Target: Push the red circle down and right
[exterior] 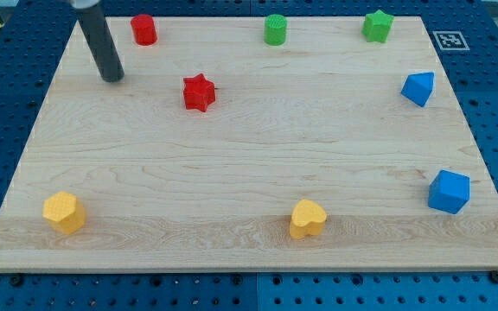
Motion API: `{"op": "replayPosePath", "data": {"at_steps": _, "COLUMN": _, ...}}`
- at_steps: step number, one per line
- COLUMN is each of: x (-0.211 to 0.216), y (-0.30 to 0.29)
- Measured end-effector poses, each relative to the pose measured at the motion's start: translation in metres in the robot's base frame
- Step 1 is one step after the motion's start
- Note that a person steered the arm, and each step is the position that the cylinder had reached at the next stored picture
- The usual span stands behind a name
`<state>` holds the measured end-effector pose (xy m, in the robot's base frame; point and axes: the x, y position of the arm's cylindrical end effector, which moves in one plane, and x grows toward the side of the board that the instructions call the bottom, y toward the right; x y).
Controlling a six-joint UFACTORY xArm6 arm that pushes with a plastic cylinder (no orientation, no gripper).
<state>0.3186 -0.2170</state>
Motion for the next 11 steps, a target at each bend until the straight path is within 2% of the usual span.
{"op": "replayPosePath", "data": {"at_steps": 1, "x": -0.041, "y": -0.023}}
{"op": "replayPosePath", "data": {"at_steps": 3, "x": -0.121, "y": -0.025}}
{"op": "replayPosePath", "data": {"at_steps": 4, "x": -0.126, "y": 0.008}}
{"op": "replayPosePath", "data": {"at_steps": 6, "x": -0.085, "y": 0.047}}
{"op": "replayPosePath", "data": {"at_steps": 8, "x": -0.047, "y": 0.054}}
{"op": "replayPosePath", "data": {"at_steps": 11, "x": 0.001, "y": 0.1}}
